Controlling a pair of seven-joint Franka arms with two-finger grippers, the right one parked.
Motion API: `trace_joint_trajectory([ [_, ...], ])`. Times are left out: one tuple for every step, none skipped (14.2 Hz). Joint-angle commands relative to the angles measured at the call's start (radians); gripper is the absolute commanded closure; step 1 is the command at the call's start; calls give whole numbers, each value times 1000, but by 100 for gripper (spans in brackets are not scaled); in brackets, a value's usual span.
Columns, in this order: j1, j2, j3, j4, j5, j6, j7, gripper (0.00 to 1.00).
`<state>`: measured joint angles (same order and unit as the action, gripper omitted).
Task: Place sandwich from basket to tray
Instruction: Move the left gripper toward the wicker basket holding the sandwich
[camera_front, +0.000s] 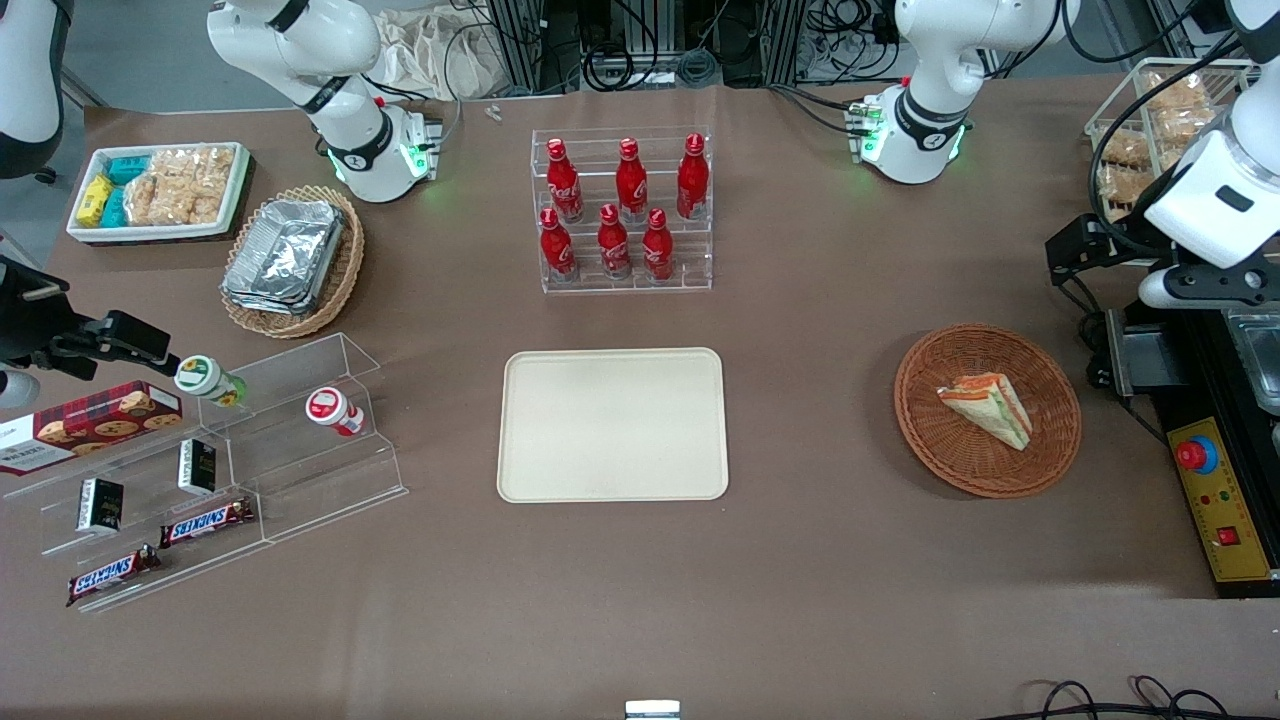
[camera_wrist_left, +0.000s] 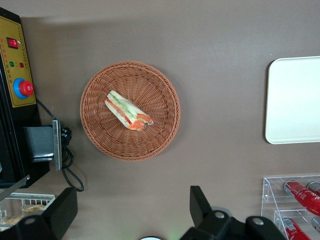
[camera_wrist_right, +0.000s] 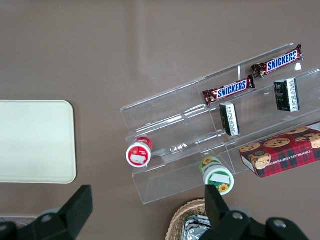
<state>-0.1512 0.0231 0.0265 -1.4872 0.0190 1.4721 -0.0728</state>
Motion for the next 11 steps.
trace_joint_trajectory([
  [-4,0,-4,4,16,4,14,0],
  [-4,1,-4,7,13,4,13,0],
  [-4,3,-4,5,18,4,11,0],
  [-4,5,-4,5,22,5,2,0],
  [-4,11,-4,7,12,5,-15,0],
  [-4,12,-4,5,9,7,-42,0],
  [-1,15,-2,-1,6,5,-76,0],
  [-1,24,-2,-2,4,10,-117,0],
  [2,41,0,-2,4,25,-169,0],
  [4,58,0,-11,5,49,-218,0],
  [5,73,0,-27,6,72,-278,0],
])
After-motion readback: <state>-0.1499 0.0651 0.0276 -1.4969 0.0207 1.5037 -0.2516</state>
